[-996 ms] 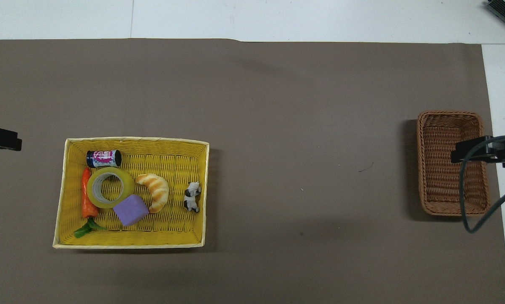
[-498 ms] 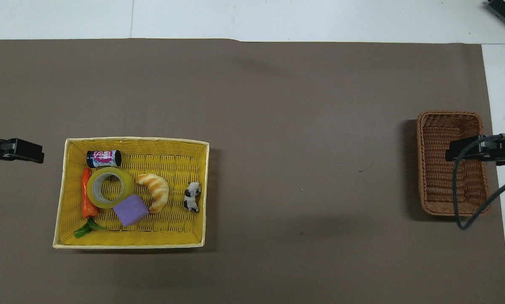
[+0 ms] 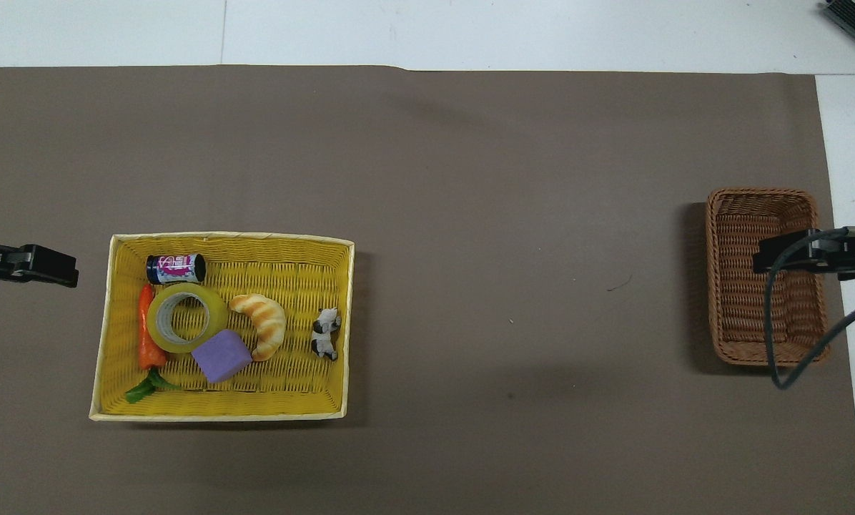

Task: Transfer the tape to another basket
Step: 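Reach the left gripper down to the tape roll in the yellow basket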

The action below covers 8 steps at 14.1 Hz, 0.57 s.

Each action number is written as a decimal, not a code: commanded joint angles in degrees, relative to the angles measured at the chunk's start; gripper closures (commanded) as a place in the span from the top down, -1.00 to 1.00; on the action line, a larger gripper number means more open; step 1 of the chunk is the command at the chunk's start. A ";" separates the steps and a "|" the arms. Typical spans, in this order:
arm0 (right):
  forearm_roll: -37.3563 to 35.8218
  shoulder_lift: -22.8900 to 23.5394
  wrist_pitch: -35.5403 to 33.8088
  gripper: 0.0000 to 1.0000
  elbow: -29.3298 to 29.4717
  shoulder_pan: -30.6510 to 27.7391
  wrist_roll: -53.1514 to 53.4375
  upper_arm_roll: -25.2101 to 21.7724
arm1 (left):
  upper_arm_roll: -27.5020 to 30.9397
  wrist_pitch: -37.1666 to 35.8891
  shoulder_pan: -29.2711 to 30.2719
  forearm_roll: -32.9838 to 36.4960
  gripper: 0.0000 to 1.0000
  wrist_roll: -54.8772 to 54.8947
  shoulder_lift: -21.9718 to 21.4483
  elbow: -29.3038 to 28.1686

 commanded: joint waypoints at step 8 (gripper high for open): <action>1.33 -1.23 2.10 1.00 -2.14 -0.18 -0.66 0.13 | -0.21 11.99 -0.71 0.07 1.00 0.31 0.17 -13.07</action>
